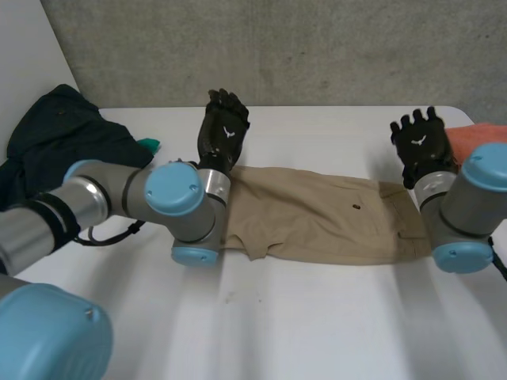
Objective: Fold the laundry.
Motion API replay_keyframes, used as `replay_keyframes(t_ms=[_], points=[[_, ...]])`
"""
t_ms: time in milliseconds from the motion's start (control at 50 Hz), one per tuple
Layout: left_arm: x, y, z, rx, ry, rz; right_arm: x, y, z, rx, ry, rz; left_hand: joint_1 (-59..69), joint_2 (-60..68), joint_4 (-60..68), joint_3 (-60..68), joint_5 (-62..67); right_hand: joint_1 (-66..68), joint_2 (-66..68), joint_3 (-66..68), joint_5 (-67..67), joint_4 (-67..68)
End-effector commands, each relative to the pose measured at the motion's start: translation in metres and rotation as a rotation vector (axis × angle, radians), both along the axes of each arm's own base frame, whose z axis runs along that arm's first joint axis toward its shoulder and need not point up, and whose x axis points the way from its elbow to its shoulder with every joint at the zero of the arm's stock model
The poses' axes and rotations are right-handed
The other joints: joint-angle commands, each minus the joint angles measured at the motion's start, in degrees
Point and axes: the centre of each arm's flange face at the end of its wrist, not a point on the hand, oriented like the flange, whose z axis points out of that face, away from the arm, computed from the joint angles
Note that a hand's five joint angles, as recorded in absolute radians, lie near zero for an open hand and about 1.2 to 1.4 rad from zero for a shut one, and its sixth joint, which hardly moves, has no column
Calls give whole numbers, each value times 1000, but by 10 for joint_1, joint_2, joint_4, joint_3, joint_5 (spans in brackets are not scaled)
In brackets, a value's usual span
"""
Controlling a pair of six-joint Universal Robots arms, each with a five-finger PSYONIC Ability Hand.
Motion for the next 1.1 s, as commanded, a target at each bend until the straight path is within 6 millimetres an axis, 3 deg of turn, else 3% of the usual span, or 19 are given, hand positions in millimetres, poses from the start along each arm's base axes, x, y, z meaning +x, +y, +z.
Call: replay_keyframes(t_ms=[20,80,220,320,420,460,500,600,740,800,880,900,940,980,1040,1060,1100], points=[[14,26,44,42,117,-11,-12,37,44,116,-112,-6,-9,-17,-15,-21,-26,-33,-24,-22,-25,-23],[19,36,44,79,126,-23,-16,59,42,266,-117,11,-9,-17,-15,-21,-26,-33,-24,-22,-25,-23],[35,73,24,237,99,-46,-31,90,10,538,-173,30,-9,-17,-15,-21,-26,-12,-3,-1,-4,-2],[40,87,8,326,91,-53,-31,94,-1,538,-177,48,-9,-17,-15,-21,-26,-7,2,4,1,3],[43,88,5,348,102,-48,-30,85,-19,506,-170,37,-9,-17,-15,-21,-26,3,12,14,11,13],[43,87,6,346,103,-45,-33,79,-29,502,-151,20,-9,-17,-15,-21,-26,187,196,198,195,197],[44,87,8,345,104,-44,-43,72,-29,478,-117,-25,-9,-17,-15,-21,-26,639,647,650,646,649],[49,93,19,342,109,-45,-68,61,-23,403,70,-135,-9,-17,-15,-21,-26,667,676,678,675,677],[58,104,42,316,133,-51,-71,56,1,236,284,-138,-9,-17,-15,-21,-26,667,676,678,675,677],[62,108,49,314,157,-54,-59,55,10,158,321,-103,-9,-17,-15,-21,-26,667,676,678,675,677],[66,112,55,328,198,-57,2,77,26,-8,337,108,-9,-17,-15,-21,-26,667,676,678,675,677],[66,114,55,332,204,-59,31,93,29,-67,332,228,-9,-17,-15,-21,-26,667,676,678,675,677],[69,116,57,341,222,-61,55,112,28,-113,324,350,-9,-17,-15,-21,-26,667,676,678,675,677],[70,117,57,346,228,-61,85,140,23,-168,317,542,-9,-17,-15,-21,-26,667,676,678,675,677],[74,117,57,349,232,-51,106,163,11,-182,321,695,-9,-17,-15,-21,-26,667,676,678,675,677],[75,116,56,350,232,-48,115,177,-1,-170,328,789,-9,-17,-15,-21,-26,667,676,678,675,677],[77,114,57,348,235,-40,121,187,-11,-156,332,852,-9,-17,-15,-21,-26,667,676,678,675,677]])
